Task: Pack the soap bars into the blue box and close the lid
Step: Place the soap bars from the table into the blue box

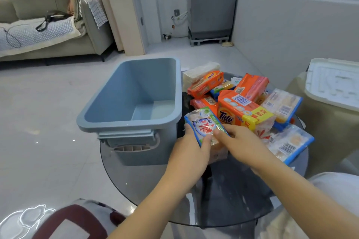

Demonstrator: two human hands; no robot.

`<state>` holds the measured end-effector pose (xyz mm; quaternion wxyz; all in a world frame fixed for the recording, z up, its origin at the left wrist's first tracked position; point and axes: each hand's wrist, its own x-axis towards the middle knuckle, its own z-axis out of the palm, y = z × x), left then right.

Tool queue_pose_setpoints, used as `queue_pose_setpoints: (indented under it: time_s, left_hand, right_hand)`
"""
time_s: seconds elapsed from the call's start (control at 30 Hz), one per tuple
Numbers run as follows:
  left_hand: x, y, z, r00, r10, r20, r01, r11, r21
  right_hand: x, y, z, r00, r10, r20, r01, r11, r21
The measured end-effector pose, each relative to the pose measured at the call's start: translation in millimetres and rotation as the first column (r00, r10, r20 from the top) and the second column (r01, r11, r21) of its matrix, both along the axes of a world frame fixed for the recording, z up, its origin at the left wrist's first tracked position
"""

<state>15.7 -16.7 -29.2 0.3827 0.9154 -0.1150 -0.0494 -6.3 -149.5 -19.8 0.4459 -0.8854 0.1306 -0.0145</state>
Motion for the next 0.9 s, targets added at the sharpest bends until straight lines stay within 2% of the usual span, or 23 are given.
queue_pose_setpoints:
  time_s: [0.17,0.37,0.6,0.9]
  left_hand:
    - [-5,3,1,0.994,0.07,-0.084,-0.087,0.971,-0.225]
    - [-29,6,18,1.0,0.023,-0.005,-0.023,0.94,-0.34]
    - [-51,14,62,0.996,-0.054,0.075,0.085,0.854,-0.514]
    - [-33,30,125,0.98,-0.078,0.186,0.172,0.801,-0.573]
  right_hand:
    - [-13,4,2,0.995,-0.099,0.009,0.095,0.971,0.219]
    - [-41,2,18,0.986,-0.157,0.055,0.123,0.909,0.398]
    - [-63,1,58,0.964,-0.159,0.211,0.056,0.904,0.424]
    - [-47,13,117,0.918,-0.084,0.387,-0.069,0.929,0.365]
